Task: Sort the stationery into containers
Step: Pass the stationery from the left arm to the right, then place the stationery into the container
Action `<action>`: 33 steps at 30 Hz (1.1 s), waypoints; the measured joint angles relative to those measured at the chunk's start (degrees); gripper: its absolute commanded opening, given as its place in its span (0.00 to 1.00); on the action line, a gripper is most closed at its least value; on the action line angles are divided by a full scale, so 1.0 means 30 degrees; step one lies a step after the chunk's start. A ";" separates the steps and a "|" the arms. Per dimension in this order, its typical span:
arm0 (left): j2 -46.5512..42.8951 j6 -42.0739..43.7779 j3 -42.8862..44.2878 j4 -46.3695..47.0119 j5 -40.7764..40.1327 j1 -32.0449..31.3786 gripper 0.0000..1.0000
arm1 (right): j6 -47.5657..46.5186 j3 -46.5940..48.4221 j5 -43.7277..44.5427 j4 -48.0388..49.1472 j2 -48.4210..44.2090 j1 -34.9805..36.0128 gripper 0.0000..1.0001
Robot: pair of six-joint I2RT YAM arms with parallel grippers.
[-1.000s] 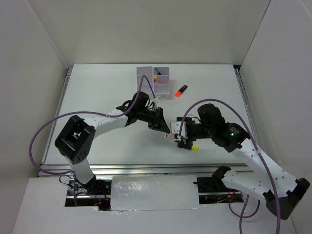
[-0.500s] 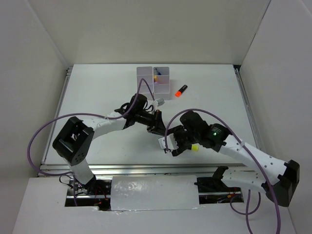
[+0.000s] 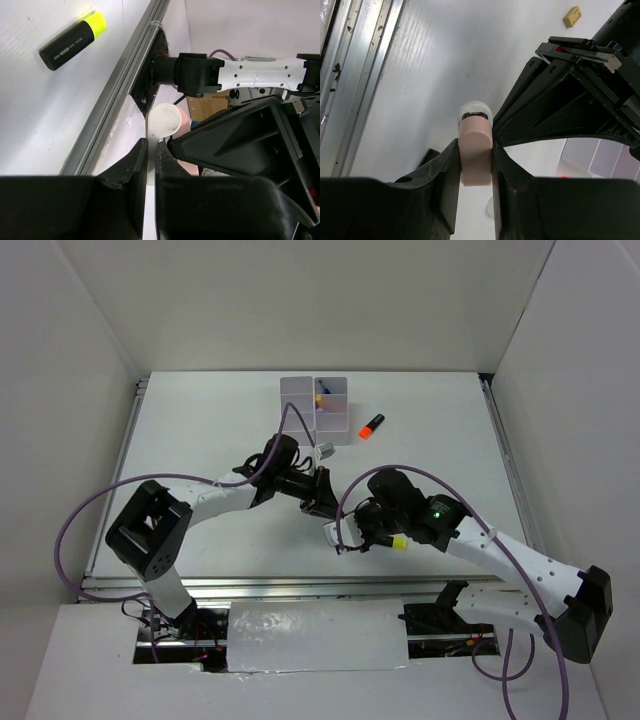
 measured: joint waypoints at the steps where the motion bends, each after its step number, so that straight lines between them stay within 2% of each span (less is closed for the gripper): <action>1: -0.0029 0.0007 -0.0036 0.0044 -0.0015 0.0007 0.36 | -0.0007 0.0029 -0.0015 0.0022 0.0000 -0.0036 0.15; 2: -0.0109 0.0051 -0.0102 0.0109 -0.0080 0.0044 0.46 | -0.0007 0.0066 -0.0022 0.0000 0.0007 -0.0044 0.09; 3: -0.0182 0.0248 -0.0109 -0.0051 -0.0248 0.0124 0.75 | -0.0022 0.0189 -0.0007 -0.0117 0.0058 -0.0109 0.07; 4: -0.0226 0.0750 -0.0109 -0.0350 -0.0619 0.0284 0.88 | -0.0022 0.0350 -0.0022 -0.0160 0.0087 -0.0219 0.06; 6: -0.0240 0.1297 -0.0007 -0.1610 -0.1224 0.0838 0.93 | -0.0029 0.0882 0.0073 -0.0182 0.0095 -0.0510 0.05; 10: -0.0874 0.3213 0.1064 -0.3876 -0.1909 0.2514 0.95 | -0.0437 0.1457 0.0138 -0.0124 0.0823 -0.1137 0.04; 14: -0.2084 0.4670 0.1829 -0.4903 -0.2980 0.7053 0.96 | -0.1275 0.2098 0.0277 -0.0182 0.1727 -0.2259 0.04; 18: -0.3570 0.6645 0.2324 -0.5508 -0.4473 1.0965 0.97 | -0.1727 0.4466 0.0036 -0.0073 0.4524 -0.3847 0.04; 22: -0.5515 0.8903 0.2113 -0.6069 -0.4685 1.1905 0.97 | -0.2033 0.7461 -0.0117 0.0736 0.8145 -0.5013 0.04; 28: -0.9442 1.2597 0.0000 -0.6193 -0.4845 1.2866 0.85 | -0.1989 1.2692 -0.0182 0.0663 1.3690 -0.5858 0.04; 33: -1.1540 1.4309 -0.1698 -0.6390 -0.4896 1.3449 0.83 | -0.2004 1.5351 0.0029 0.0918 1.6480 -0.6113 0.05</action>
